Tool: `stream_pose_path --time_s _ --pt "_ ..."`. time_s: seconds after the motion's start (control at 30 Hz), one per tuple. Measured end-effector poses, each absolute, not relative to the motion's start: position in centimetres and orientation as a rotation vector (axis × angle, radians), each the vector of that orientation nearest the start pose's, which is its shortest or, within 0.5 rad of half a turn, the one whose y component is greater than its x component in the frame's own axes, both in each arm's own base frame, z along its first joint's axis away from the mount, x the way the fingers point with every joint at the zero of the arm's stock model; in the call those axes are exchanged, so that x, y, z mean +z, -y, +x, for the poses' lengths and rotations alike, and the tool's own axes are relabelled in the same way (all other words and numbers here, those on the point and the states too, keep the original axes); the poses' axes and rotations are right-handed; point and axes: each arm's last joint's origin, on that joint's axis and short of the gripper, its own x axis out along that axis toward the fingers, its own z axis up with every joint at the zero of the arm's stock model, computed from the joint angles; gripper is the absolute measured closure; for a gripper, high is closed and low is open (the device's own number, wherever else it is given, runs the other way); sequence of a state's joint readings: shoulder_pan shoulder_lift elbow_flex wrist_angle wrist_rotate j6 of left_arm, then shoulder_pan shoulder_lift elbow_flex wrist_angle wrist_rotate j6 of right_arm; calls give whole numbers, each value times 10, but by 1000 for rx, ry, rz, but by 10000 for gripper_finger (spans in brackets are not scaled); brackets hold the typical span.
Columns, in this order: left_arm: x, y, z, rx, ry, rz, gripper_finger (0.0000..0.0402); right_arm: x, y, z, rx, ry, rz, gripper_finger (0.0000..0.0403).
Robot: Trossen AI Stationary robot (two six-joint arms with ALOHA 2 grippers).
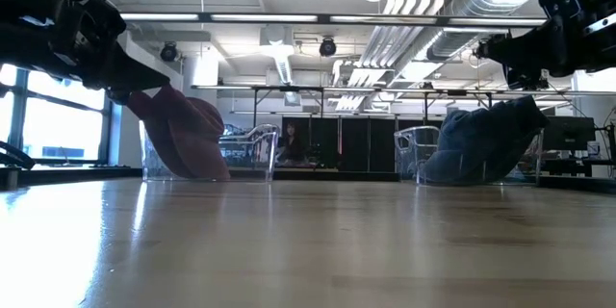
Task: Pick & Place hat
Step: Return to Home Position
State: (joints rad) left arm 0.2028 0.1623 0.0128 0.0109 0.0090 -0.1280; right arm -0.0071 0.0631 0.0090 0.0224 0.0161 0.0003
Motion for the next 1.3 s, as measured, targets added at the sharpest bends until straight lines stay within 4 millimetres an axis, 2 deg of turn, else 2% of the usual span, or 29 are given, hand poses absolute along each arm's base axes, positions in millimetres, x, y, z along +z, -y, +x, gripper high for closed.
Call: stream_pose_path --time_s 0.4,0.73,1.3 --pt "156 -20 104 197 -122 -141 401 163 1 101 -8 -36 0 392" --pt "175 -7 97 66 81 -125 401 173 -2 97 15 77 0 391" --pt "170 -2 97 44 30 -129 401 172 -2 98 16 64 0 391"
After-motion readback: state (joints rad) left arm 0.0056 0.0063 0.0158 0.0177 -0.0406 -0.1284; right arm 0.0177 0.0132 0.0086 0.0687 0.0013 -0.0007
